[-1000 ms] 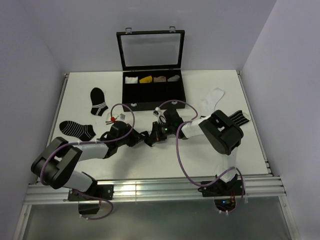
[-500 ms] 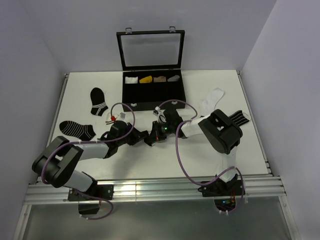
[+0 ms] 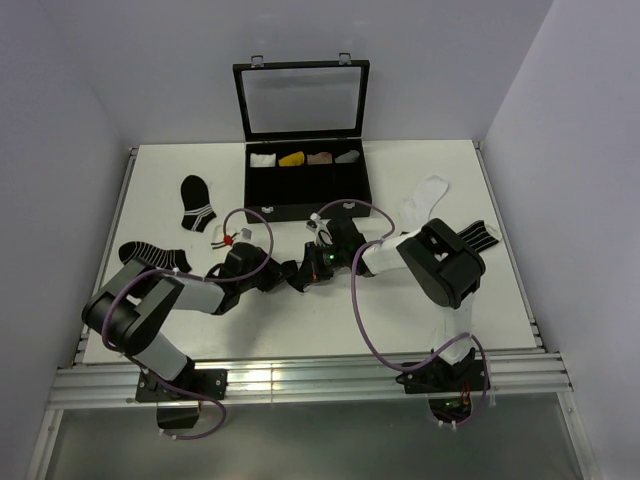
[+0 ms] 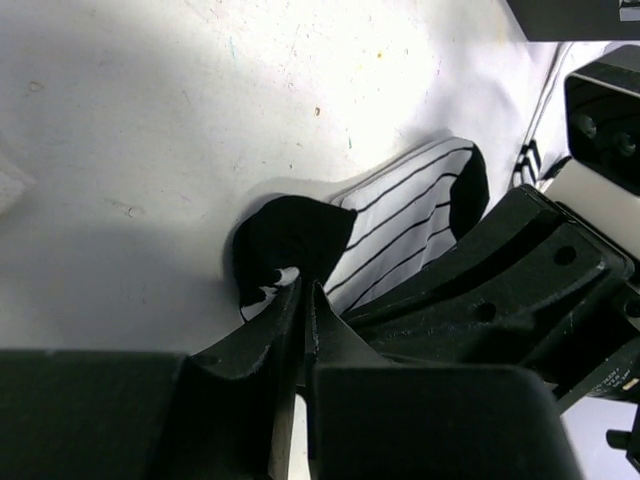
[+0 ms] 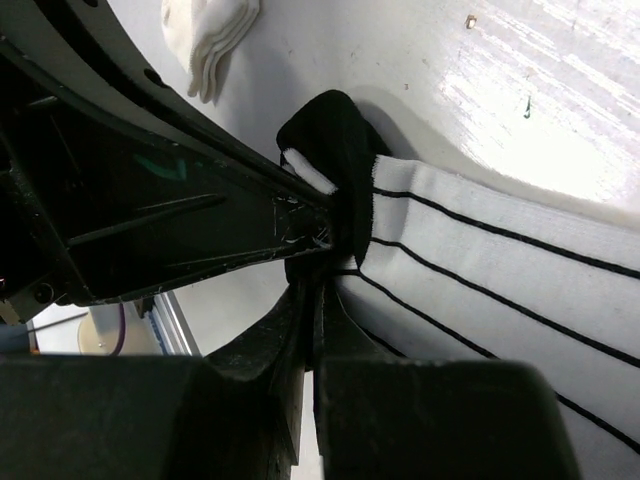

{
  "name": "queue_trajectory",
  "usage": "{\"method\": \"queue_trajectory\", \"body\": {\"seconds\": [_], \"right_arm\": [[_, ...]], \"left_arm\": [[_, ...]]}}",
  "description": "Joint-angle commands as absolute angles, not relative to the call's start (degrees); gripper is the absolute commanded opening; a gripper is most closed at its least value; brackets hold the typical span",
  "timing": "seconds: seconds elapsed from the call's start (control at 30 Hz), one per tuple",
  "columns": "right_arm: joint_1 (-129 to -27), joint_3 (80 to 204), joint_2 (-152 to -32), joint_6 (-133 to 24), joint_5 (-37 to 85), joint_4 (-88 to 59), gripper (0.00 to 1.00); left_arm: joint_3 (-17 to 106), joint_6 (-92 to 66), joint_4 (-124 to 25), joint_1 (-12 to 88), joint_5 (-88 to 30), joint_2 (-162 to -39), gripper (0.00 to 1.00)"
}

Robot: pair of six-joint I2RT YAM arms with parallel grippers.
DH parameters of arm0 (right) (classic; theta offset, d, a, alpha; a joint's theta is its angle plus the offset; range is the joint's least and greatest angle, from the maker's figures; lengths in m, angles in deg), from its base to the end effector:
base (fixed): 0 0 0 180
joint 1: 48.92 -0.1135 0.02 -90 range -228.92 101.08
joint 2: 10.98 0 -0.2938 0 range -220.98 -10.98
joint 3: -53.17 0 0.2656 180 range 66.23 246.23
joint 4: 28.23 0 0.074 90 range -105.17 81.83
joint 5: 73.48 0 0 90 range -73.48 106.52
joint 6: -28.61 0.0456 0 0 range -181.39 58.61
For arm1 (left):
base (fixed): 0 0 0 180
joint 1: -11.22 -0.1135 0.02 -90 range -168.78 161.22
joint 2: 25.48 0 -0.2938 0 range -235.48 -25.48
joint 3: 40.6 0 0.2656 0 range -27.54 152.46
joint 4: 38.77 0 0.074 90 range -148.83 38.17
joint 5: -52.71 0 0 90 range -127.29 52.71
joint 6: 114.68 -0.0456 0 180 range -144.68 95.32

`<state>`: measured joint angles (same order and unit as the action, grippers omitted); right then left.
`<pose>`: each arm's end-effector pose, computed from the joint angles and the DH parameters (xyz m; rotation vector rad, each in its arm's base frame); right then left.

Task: Roll the socks
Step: Roll the sock at the center of the board.

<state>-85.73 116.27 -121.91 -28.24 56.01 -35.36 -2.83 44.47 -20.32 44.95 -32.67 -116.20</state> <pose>0.2917 0.2545 0.1199 -0.4843 2.4495 1.3727 0.2326 -0.1597 0.1276 -0.6795 2.2947 -1.0445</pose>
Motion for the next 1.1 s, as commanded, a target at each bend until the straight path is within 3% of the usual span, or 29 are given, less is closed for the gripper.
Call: {"method": "queue_trajectory", "body": {"seconds": [0.0,0.33,0.5,1.07], "right_arm": [[-85.3,115.98,-120.32,-31.15,50.63,-31.53,0.08],[-89.25,113.43,-106.35,-37.73,34.38,-23.53,0.32],[-93.82,111.76,-100.72,-42.66,21.04,-23.7,0.34],[-104.2,112.37,-105.37,-53.92,11.69,-30.82,0.41]], "left_arm": [[-2.41,44.76,-21.41,45.05,-34.56,-118.29,0.12],[-0.48,44.32,-26.24,45.05,-34.74,-118.83,0.09],[0.58,44.23,-28.71,45.05,-34.04,-118.21,0.09],[1.55,44.58,-30.38,45.05,-32.28,-118.21,0.08]]}}
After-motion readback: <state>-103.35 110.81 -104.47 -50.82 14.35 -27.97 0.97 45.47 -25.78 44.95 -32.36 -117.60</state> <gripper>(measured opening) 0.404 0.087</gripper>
